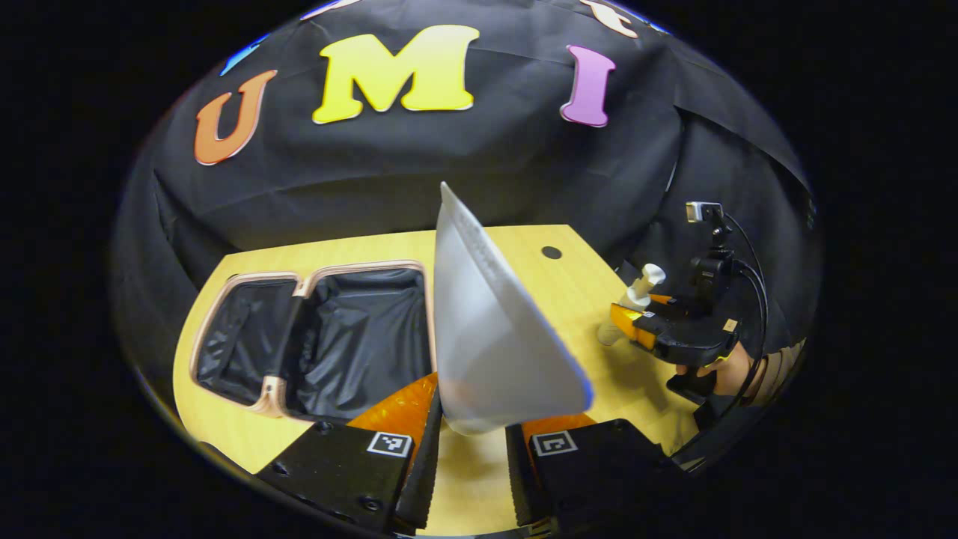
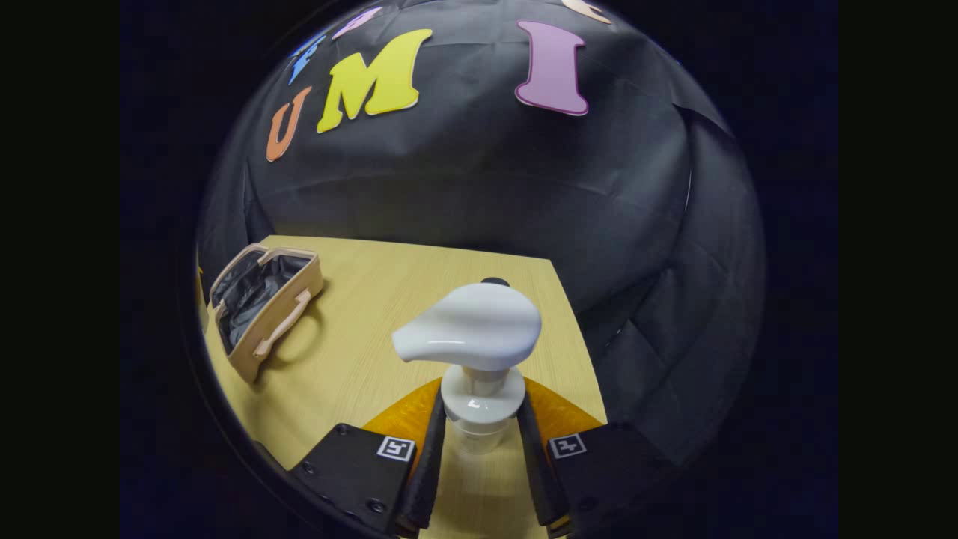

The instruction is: First open the suitcase, pack the skin care products into it, and then close the suitcase.

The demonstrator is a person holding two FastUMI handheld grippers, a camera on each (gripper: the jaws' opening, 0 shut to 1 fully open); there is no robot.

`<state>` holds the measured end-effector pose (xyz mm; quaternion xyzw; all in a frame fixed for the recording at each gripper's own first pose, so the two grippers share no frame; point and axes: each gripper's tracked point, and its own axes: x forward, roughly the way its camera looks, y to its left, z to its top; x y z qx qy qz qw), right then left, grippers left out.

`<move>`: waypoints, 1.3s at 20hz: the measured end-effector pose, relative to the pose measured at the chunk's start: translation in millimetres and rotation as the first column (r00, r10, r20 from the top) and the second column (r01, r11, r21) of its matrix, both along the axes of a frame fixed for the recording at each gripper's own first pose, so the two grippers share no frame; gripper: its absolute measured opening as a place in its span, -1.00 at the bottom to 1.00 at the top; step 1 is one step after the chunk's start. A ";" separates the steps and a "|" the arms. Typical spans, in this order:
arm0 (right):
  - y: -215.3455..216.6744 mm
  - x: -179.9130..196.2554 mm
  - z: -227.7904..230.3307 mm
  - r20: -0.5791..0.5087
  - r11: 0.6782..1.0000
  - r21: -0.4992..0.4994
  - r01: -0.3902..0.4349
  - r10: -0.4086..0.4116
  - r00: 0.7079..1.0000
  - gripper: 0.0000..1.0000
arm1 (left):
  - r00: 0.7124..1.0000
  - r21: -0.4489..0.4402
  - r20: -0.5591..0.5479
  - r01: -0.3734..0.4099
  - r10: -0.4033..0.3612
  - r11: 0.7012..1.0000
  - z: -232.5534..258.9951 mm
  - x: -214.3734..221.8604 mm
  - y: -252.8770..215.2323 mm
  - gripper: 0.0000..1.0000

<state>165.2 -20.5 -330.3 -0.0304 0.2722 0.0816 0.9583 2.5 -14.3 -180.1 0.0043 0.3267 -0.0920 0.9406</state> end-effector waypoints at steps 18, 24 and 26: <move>63.4 -158.2 110.2 0.020 0.999 0.043 -0.008 0.007 1.000 -0.05 | 0.954 0.045 -0.252 -0.154 0.160 0.987 -108.2 57.2 154.0 -0.11; 46.5 -166.6 104.5 -0.005 0.996 0.016 0.085 -0.085 0.996 -0.10 | 0.910 0.028 -0.393 -0.130 0.130 0.991 -147.2 55.3 147.6 -0.11; 41.1 -166.4 104.0 -0.004 0.993 0.012 0.115 -0.115 0.993 -0.05 | 0.913 0.036 -0.391 -0.109 0.114 0.993 -147.0 60.5 147.8 -0.11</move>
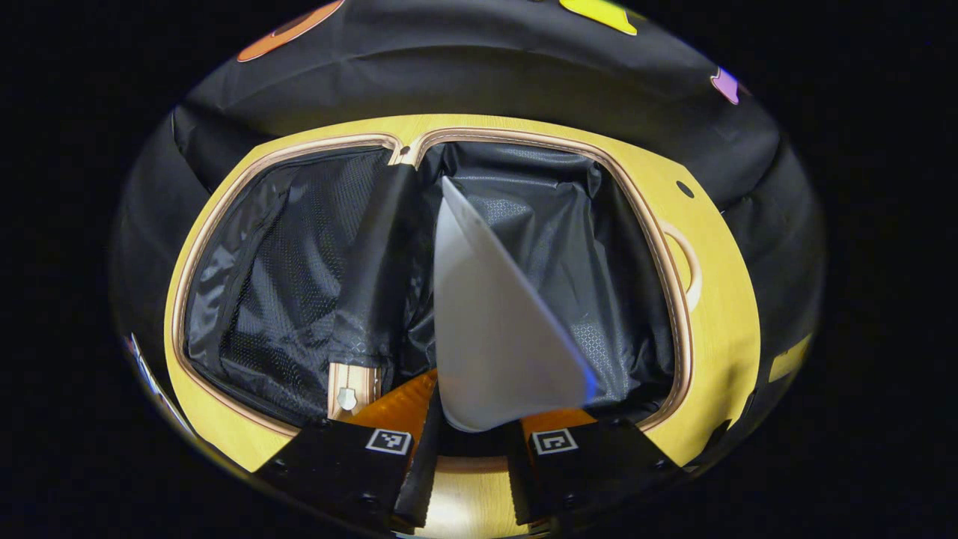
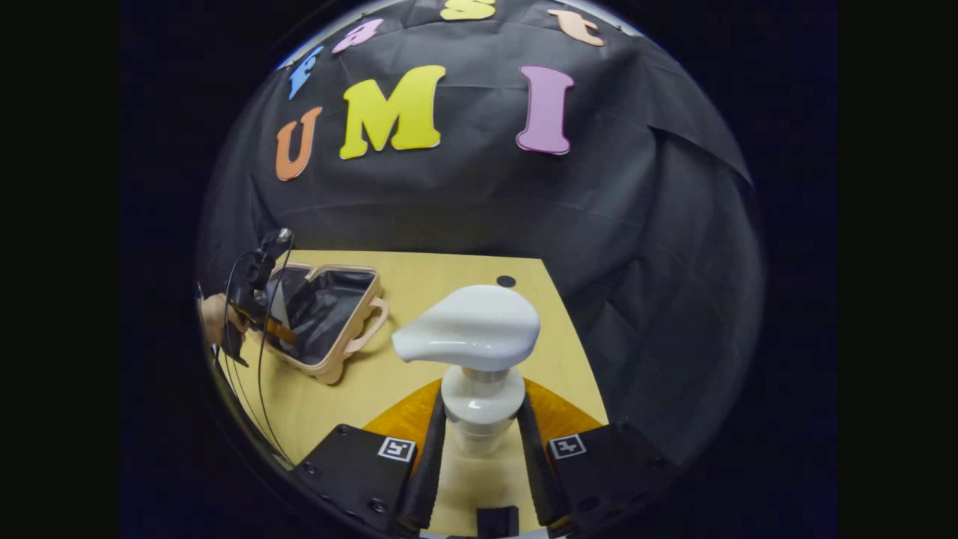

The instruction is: First open the suitcase, pack the skin care products into it, and then close the suitcase.

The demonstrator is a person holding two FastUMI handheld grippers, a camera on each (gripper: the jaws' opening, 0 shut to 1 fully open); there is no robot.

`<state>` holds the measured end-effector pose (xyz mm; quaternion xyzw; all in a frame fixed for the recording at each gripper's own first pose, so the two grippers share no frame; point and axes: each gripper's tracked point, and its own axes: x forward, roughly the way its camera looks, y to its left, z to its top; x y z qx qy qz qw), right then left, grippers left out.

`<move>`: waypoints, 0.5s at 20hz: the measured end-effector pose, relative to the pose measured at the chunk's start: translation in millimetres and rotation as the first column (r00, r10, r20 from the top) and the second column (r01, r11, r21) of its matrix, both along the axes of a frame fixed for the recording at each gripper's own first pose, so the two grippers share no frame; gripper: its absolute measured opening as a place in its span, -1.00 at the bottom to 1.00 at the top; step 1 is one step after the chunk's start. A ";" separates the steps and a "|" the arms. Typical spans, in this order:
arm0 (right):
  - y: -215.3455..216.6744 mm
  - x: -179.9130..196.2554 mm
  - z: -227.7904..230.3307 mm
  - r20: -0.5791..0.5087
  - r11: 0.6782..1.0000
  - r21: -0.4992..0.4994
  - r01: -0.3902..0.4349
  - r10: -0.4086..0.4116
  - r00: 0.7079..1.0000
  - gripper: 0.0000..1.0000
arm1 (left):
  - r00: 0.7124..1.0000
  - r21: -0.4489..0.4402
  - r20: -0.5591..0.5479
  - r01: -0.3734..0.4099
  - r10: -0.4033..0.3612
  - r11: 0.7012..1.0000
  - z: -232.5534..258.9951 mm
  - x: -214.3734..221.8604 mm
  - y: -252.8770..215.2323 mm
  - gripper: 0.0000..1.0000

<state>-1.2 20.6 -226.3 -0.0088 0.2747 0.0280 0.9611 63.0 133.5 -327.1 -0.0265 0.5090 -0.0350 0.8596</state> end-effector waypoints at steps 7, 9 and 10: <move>12.1 -2.6 4.8 -0.005 1.000 -0.013 0.004 -0.004 1.000 -0.05 | 1.000 0.007 -0.029 -0.008 0.008 1.000 -19.4 10.9 -4.4 -0.12; 23.0 -4.7 8.0 -0.003 1.000 -0.021 -0.022 0.022 1.000 -0.05 | 1.000 0.008 -0.014 -0.012 0.012 1.000 -20.4 12.4 -4.1 -0.11; 29.7 -4.7 9.2 -0.006 0.999 -0.019 -0.036 0.036 0.999 -0.05 | 1.000 0.004 -0.009 -0.017 0.017 1.000 -19.8 13.2 -4.2 -0.11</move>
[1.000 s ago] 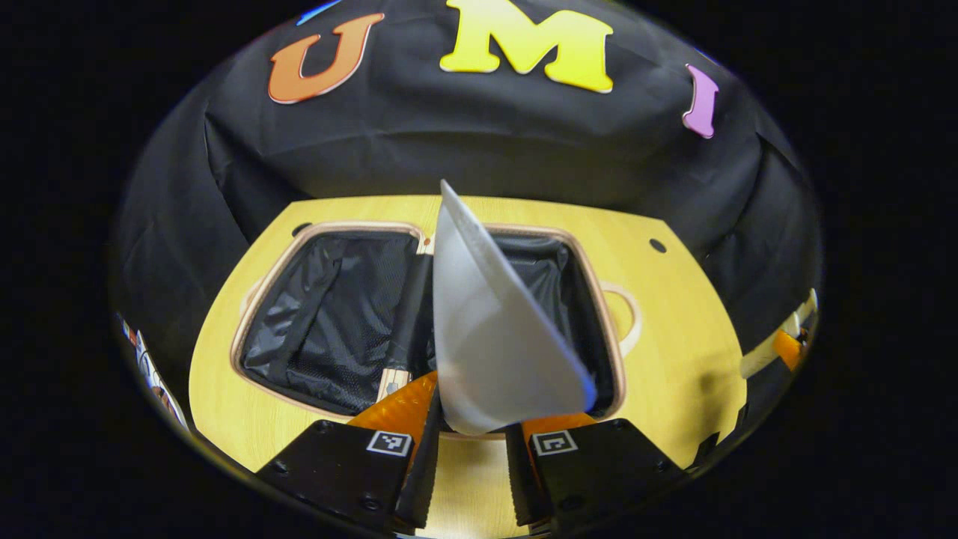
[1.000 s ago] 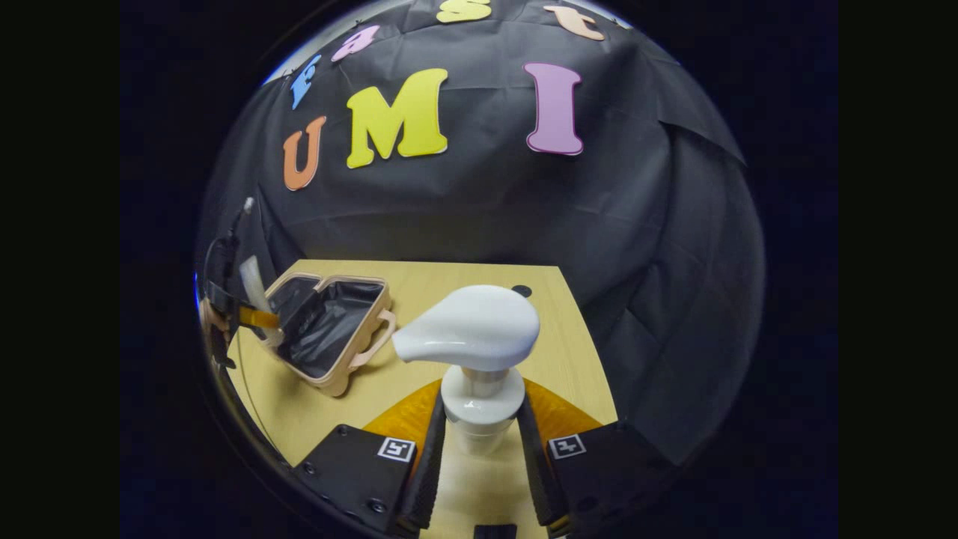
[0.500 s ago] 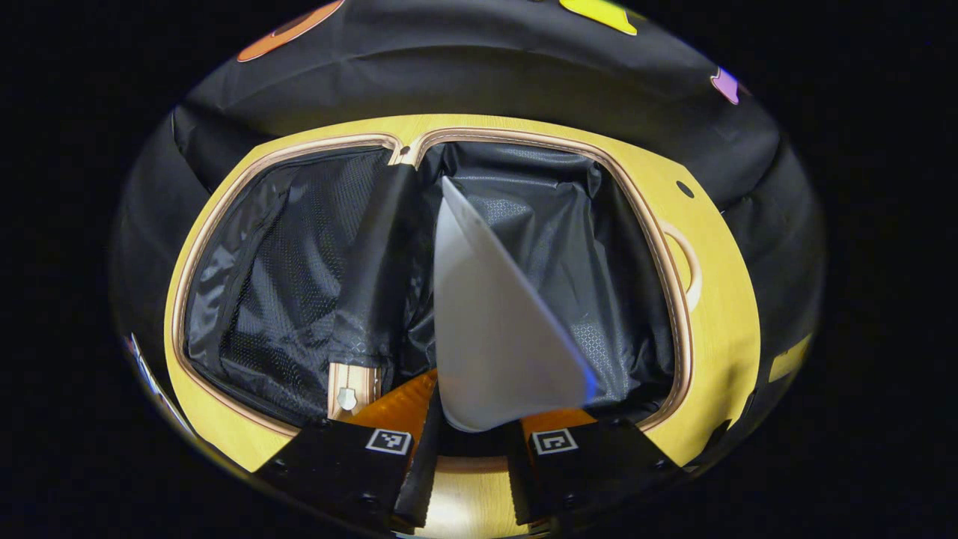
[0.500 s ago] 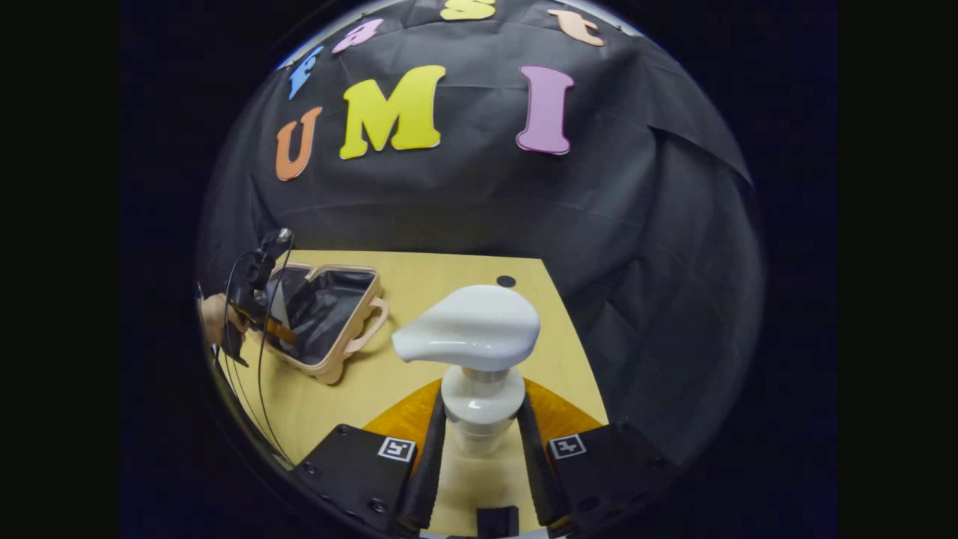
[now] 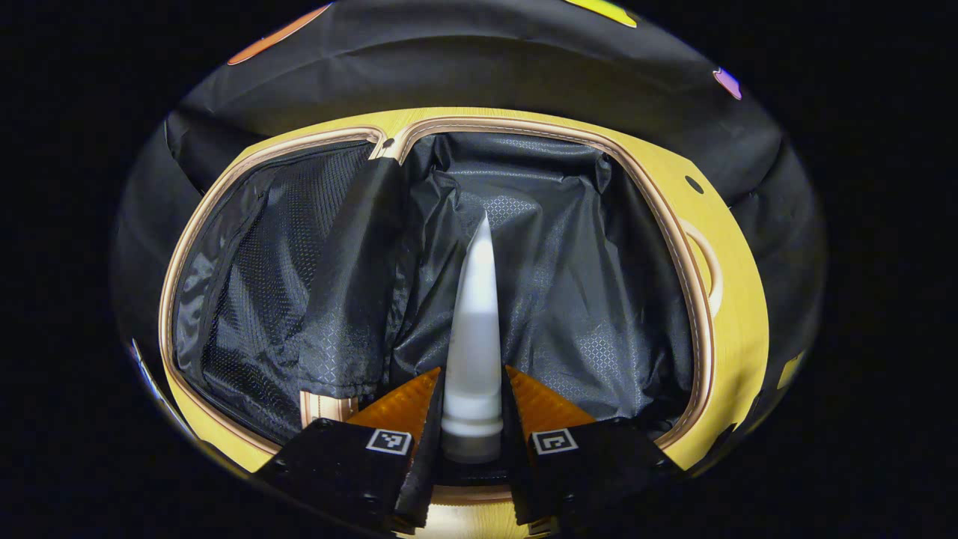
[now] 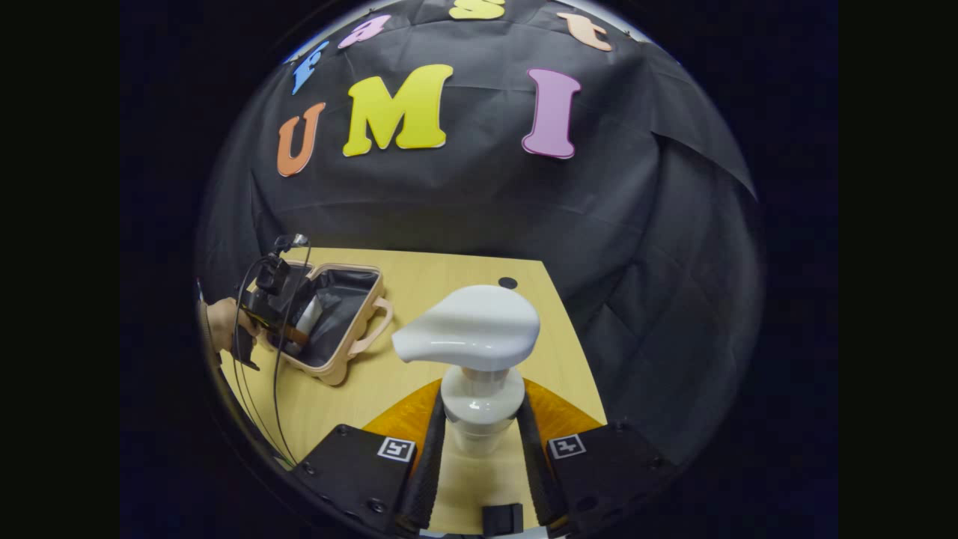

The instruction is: First open the suitcase, pack the skin care products into it, and then close the suitcase.

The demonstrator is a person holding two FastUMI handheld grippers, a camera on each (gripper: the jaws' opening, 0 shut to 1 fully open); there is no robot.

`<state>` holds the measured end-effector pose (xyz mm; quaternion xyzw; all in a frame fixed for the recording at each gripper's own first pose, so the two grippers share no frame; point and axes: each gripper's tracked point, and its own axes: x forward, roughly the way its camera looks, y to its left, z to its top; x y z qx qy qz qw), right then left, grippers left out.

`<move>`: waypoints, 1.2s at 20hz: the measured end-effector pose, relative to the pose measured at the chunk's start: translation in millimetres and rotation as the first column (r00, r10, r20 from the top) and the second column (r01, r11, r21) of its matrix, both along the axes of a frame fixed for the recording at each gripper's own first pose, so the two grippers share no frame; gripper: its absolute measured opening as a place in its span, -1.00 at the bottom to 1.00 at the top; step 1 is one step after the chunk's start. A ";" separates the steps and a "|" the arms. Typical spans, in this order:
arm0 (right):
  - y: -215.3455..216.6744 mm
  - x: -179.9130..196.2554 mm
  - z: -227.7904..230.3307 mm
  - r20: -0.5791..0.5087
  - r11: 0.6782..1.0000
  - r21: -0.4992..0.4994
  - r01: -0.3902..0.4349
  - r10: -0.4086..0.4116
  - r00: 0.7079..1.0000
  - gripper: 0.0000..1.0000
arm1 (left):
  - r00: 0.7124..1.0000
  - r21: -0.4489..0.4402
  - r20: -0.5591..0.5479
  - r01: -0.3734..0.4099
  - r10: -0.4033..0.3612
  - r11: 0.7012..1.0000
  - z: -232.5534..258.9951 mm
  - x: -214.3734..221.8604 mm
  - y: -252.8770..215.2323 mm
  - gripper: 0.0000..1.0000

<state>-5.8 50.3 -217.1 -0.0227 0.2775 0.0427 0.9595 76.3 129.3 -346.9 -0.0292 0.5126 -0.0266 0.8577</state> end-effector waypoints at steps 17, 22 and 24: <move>247.0 83.3 38.3 0.042 0.942 0.095 -0.323 0.320 0.946 -0.05 | 0.858 0.015 0.512 -0.038 0.025 0.999 166.6 -44.3 44.7 0.96; 300.2 82.8 -12.4 -0.048 0.941 0.088 -0.328 0.333 0.942 -0.05 | 0.720 0.012 0.685 -0.158 0.106 0.987 238.0 -91.0 98.1 0.96; 315.5 79.6 -43.8 -0.111 0.943 0.077 -0.325 0.332 0.937 -0.05 | 0.676 0.005 0.726 -0.191 0.128 0.982 259.4 -110.0 114.9 0.96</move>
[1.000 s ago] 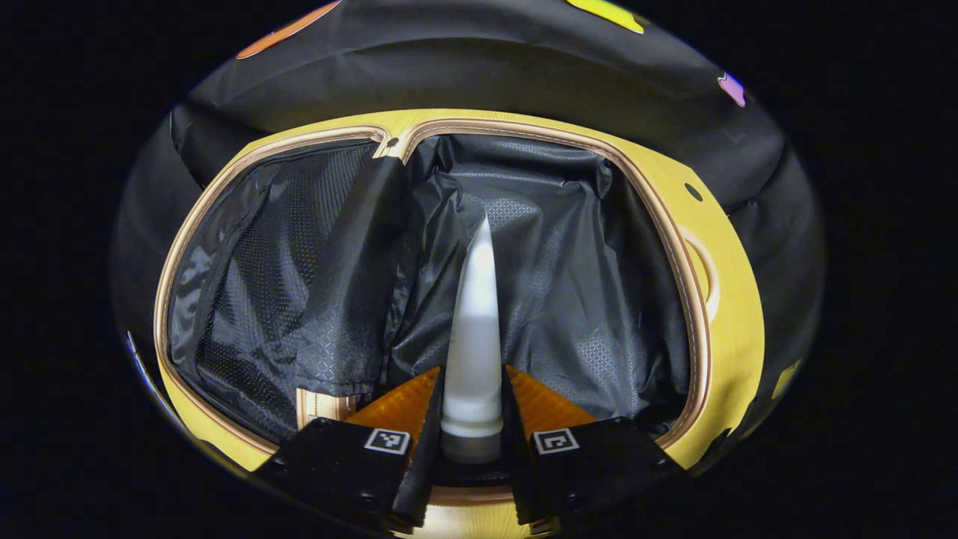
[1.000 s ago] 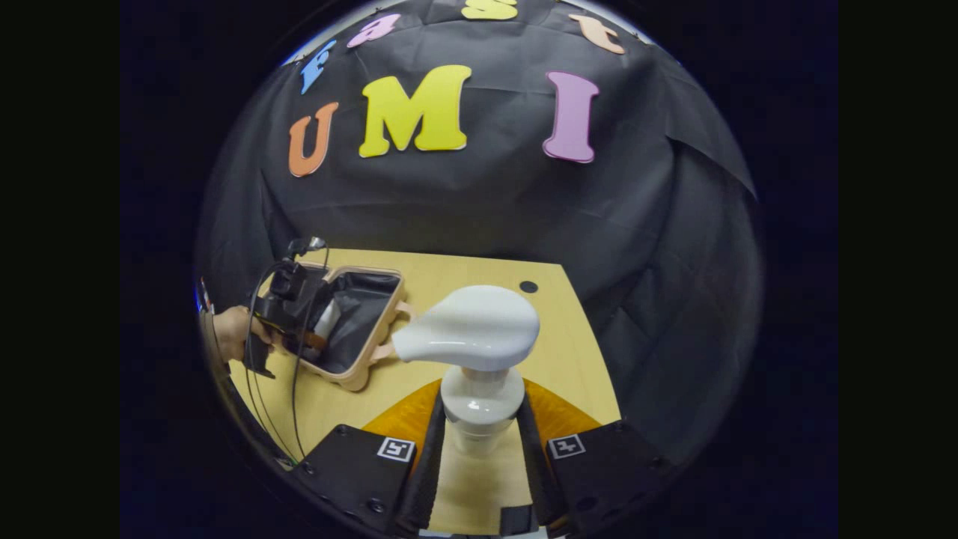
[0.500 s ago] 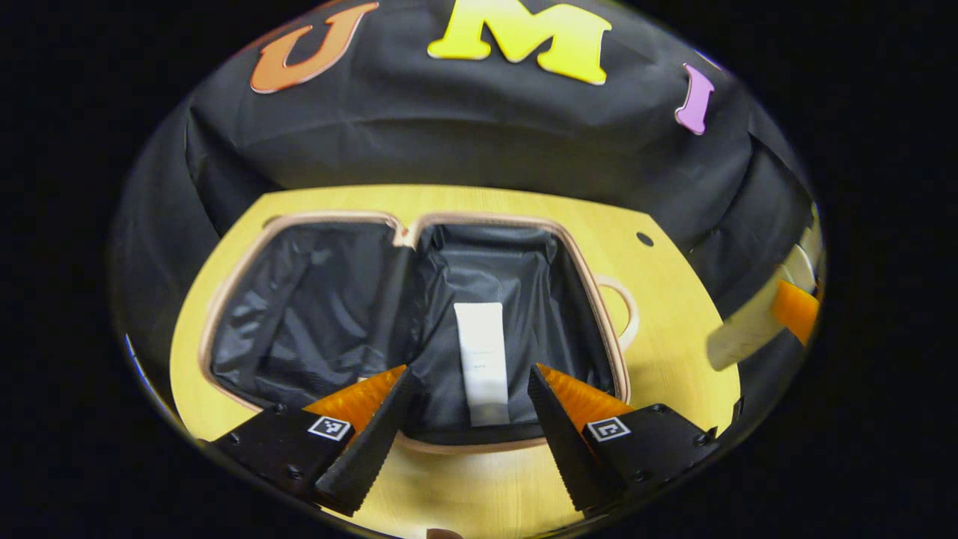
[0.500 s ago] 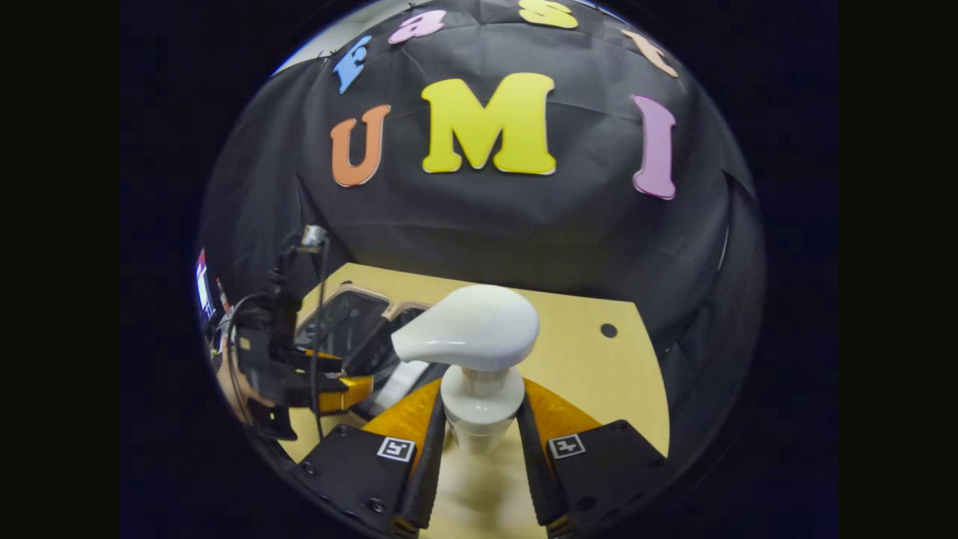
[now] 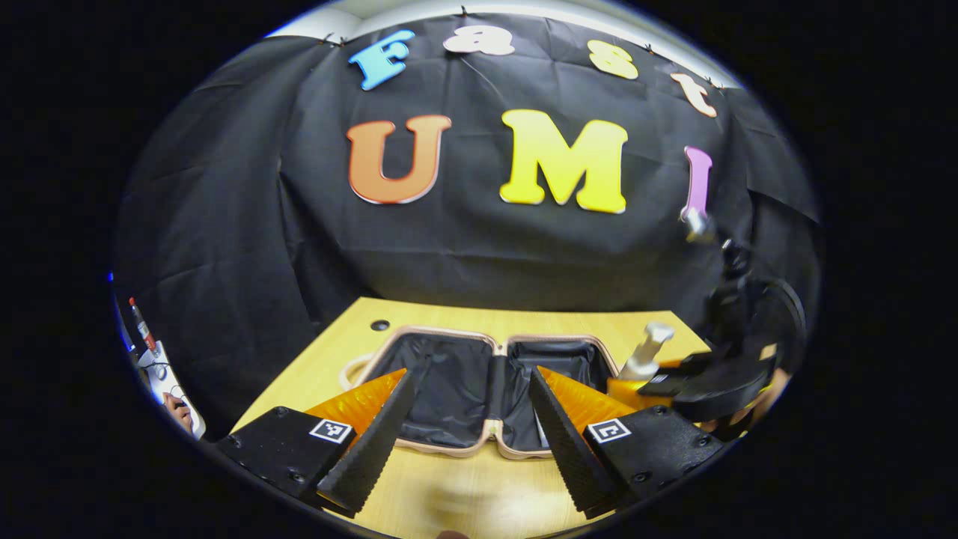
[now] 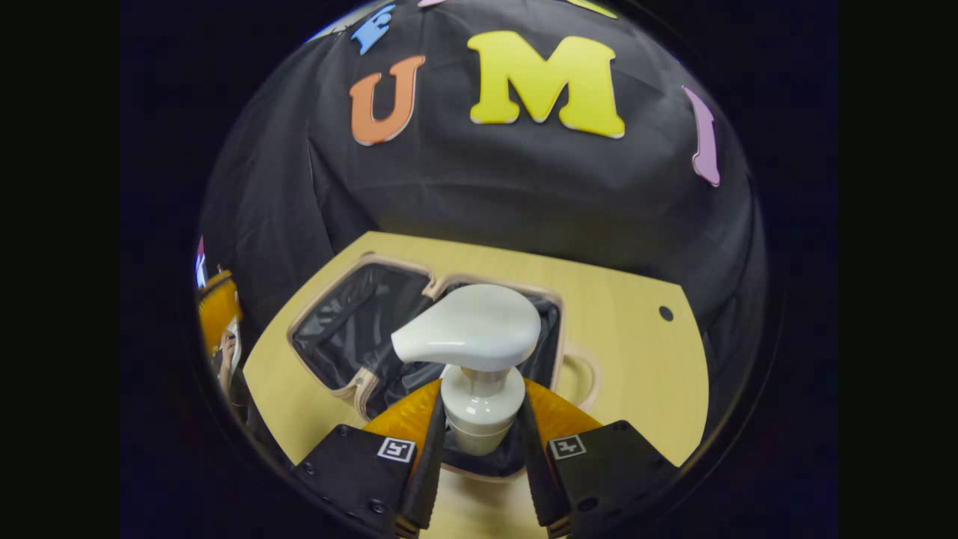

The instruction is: First open the suitcase, pack the skin care products into it, and then close the suitcase.

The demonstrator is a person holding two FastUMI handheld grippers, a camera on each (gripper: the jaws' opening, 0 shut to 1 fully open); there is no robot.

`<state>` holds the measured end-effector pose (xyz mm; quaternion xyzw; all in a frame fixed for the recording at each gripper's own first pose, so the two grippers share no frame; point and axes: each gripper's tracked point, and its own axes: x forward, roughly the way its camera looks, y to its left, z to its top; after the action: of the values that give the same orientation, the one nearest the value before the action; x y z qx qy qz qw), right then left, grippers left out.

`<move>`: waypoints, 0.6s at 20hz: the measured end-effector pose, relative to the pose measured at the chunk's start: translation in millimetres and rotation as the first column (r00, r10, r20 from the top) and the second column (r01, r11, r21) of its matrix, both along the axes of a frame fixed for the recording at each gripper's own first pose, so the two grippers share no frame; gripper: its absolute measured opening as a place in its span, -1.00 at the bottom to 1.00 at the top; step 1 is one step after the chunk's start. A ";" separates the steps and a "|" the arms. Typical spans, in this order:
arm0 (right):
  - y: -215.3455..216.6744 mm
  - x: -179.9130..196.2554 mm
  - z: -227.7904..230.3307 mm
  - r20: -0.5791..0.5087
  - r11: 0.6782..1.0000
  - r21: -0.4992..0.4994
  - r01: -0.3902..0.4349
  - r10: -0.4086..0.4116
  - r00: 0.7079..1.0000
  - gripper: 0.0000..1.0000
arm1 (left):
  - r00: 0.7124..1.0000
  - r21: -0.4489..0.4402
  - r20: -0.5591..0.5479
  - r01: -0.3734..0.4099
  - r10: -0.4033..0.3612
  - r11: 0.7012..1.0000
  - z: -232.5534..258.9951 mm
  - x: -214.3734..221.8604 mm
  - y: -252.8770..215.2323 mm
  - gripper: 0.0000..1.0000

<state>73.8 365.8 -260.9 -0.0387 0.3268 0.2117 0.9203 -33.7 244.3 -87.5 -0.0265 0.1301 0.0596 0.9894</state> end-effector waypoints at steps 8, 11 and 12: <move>12.8 0.8 -50.0 -0.147 0.995 -0.054 0.089 -0.096 0.984 -0.05 | 0.985 0.051 0.171 -0.015 0.006 0.999 51.2 -23.1 28.2 0.96; 8.8 16.2 -51.8 -0.166 0.988 -0.063 0.145 -0.153 0.974 -0.10 | 0.978 0.060 0.211 -0.011 -0.002 0.998 66.6 -23.0 30.1 0.96; 10.7 23.9 -52.1 -0.171 0.985 -0.056 0.163 -0.170 0.970 -0.05 | 0.976 0.074 0.216 -0.008 -0.008 0.997 70.2 -23.3 30.2 0.95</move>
<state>97.7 376.5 -313.0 -0.0115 0.4129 0.1293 0.9015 -57.1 274.5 -17.3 0.0042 0.0196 0.0610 0.9979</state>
